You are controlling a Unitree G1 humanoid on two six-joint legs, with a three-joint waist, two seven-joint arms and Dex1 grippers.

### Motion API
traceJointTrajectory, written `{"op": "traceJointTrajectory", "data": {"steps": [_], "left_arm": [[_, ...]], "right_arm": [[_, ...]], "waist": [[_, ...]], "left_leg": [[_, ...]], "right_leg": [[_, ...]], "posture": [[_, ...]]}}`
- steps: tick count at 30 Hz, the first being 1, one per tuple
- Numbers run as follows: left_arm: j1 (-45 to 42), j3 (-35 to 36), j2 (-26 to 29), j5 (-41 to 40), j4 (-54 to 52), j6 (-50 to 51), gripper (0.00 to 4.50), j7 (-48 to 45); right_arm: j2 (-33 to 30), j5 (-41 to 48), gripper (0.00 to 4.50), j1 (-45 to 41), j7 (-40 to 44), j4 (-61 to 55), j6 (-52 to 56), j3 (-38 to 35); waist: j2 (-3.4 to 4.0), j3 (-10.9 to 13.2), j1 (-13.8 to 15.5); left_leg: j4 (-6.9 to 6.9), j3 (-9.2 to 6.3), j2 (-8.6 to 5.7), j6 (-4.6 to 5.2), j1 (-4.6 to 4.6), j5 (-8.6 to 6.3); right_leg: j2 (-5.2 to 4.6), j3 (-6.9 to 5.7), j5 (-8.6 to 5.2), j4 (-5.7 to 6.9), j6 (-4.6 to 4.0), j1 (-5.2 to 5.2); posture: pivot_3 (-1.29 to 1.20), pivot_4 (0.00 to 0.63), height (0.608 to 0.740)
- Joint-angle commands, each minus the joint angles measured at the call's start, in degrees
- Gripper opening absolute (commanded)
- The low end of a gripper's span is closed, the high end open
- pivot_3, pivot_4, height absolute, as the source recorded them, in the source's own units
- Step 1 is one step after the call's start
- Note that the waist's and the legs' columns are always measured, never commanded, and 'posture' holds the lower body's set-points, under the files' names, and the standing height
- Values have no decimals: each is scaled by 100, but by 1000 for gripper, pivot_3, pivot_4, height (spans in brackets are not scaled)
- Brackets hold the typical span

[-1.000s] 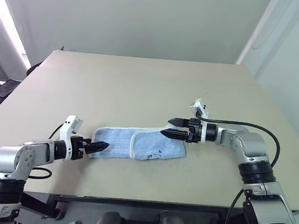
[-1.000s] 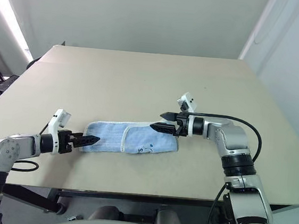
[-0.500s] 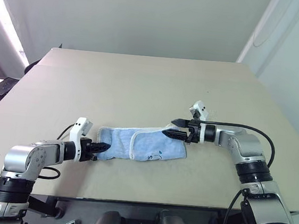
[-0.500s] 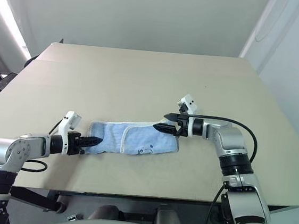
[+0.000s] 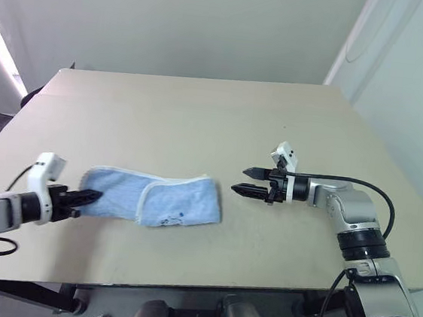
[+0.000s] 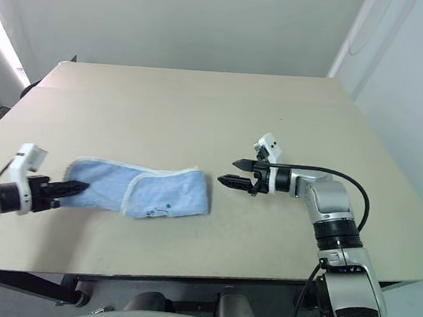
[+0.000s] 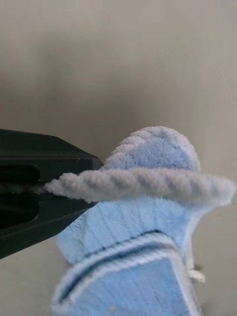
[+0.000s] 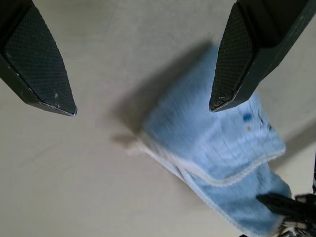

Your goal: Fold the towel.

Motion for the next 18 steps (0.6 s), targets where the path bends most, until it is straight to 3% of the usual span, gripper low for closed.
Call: {"op": "traceJointTrajectory", "data": {"steps": [1, 8, 14, 18], "left_arm": [[266, 589, 375, -201, -133, 86, 16, -350], [805, 597, 507, -774, -1583, 308, 16, -703], [-170, 238, -6, -1498, -1898, 820, 16, -73], [-815, -607, -645, -1465, -1777, 1008, 16, 434]], "right_arm": [[-22, 68, 4500, -80, 66, -150, -87, -66], [88, -13, 4500, -99, 38, -53, -170, 9], [119, 1, 4500, -39, -63, -90, -101, -69], [123, 67, 4500, 144, -250, -289, -6, -164]], "waist": [[-1, 3, -33], [-4, 6, -28], [-3, 7, -17], [-3, 6, -2]], "left_leg": [[0, 0, 0, 0, 0, 0], [-5, 0, -1, -2, -4, -1], [-8, -2, -1, -2, -5, -1], [-8, 0, -5, -2, -2, -1]], "right_leg": [[-1, 0, 0, -1, 0, 0], [-17, 4, 1, -12, -1, 0], [-13, 3, 5, -9, 1, -1], [-7, 7, 16, -10, 20, 4]], "posture": [[0, 0, 740], [0, 0, 740], [0, 0, 740], [0, 0, 740]]}}
